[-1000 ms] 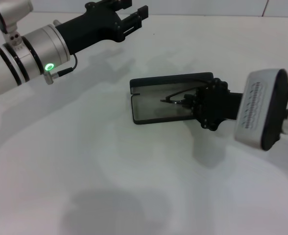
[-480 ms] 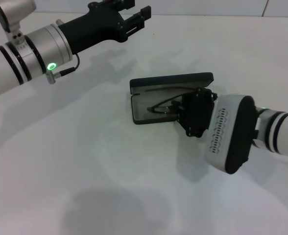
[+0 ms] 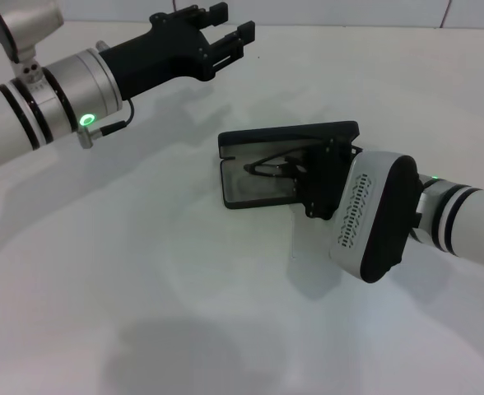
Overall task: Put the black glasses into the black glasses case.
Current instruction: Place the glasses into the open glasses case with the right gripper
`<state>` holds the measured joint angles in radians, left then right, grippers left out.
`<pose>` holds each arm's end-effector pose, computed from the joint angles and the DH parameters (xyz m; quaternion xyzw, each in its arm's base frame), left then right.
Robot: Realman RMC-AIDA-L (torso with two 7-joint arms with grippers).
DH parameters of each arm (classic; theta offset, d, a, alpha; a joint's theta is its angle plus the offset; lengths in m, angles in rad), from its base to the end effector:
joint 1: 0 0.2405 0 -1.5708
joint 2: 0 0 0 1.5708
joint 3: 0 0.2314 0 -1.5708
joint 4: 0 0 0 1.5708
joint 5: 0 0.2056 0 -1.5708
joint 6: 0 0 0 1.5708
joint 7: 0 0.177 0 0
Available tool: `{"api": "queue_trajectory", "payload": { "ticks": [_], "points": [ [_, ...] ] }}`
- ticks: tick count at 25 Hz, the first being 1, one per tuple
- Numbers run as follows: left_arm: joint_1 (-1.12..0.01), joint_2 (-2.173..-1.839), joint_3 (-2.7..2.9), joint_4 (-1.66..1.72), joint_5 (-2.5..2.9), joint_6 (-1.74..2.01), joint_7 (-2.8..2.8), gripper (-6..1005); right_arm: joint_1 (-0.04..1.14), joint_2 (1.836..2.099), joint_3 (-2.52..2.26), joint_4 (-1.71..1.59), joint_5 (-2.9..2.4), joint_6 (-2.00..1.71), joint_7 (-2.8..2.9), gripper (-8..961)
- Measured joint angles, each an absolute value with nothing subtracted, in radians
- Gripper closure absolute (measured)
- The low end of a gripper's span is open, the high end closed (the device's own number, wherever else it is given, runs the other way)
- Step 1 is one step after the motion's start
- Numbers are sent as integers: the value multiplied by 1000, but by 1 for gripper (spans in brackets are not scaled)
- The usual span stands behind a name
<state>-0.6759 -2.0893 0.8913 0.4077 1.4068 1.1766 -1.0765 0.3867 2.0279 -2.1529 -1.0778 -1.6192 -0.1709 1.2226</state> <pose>-0.1755 0.4032 -0.0298 -0.8769 -0.1790 -0.3453 0.2825 0.1585 0.3480 -0.1289 -0.9274 -0.1457 -0.0026 0.3444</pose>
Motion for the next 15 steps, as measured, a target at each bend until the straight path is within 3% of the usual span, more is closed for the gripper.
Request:
{"api": "queue_trajectory", "payload": {
  "ticks": [9, 15],
  "points": [
    [-672, -2088, 891, 408, 1407, 1177, -1077, 469, 386, 2028, -2168, -1064, -1612, -166, 1234, 809],
    [-672, -2088, 891, 408, 1407, 1176, -1075, 469, 379, 2028, -2172, -1079, -1596, -194, 1238, 714]
  ]
}}
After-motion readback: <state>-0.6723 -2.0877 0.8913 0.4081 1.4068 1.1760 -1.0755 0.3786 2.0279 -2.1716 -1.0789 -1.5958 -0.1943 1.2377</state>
